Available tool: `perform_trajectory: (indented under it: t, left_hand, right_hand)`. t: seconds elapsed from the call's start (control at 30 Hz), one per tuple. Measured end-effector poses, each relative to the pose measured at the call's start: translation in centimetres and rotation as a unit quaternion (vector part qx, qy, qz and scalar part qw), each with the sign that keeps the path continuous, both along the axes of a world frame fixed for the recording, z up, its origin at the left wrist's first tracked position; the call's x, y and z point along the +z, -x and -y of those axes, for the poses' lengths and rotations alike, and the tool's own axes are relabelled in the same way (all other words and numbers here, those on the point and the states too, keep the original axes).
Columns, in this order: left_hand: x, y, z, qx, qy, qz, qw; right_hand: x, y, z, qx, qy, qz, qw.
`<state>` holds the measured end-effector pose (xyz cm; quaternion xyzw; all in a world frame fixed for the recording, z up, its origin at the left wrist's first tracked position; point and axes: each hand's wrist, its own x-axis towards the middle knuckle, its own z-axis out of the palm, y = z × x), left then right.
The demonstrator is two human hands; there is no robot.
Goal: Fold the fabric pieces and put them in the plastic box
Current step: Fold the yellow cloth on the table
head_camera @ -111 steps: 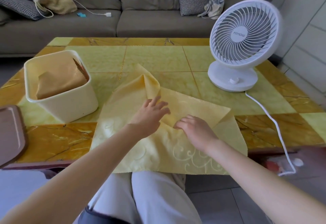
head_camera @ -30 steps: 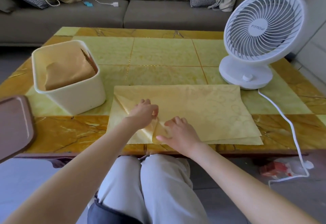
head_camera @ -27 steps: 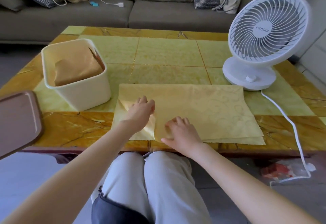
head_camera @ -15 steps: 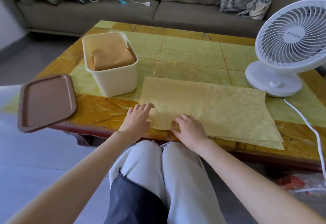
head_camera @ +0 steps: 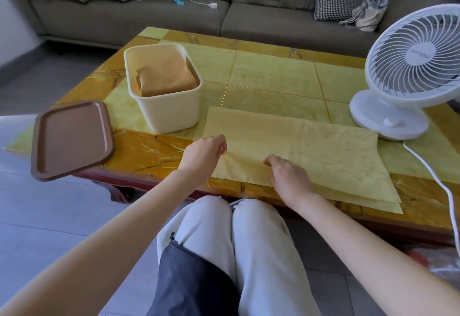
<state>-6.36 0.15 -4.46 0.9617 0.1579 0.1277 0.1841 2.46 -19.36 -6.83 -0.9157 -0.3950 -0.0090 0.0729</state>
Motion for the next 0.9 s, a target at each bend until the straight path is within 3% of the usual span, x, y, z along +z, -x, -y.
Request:
perform_trajectory:
  t: [0.13, 0.23, 0.43, 0.6, 0.9]
  left_hand:
    - [1.1, -0.7, -0.7, -0.003, 0.038, 0.051, 0.998]
    - [0.7, -1.0, -0.4, -0.007, 0.052, 0.092, 0.994]
    - [-4.0, 0.9, -1.8, 0.036, -0.044, -0.062, 0.996]
    - [-4.3, 1.4, -2.1, 0.044, -0.141, -0.054, 0.987]
    - [-3.6, 1.3, -2.5, 0.064, -0.18, -0.059, 0.98]
  right_hand:
    - [1.9, -3.0, 2.6, -0.068, -0.025, 0.034, 0.997]
    - [3.0, -3.5, 3.4, -0.053, -0.071, 0.093, 0.992]
    - [-0.8, -0.3, 4.3, -0.003, -0.004, 0.058, 0.998]
    - [-1.4, 0.1, 4.4, -0.007, -0.008, 0.045, 0.999]
    - [-0.9, 0.2, 4.4, -0.002, -0.045, 0.061, 0.997]
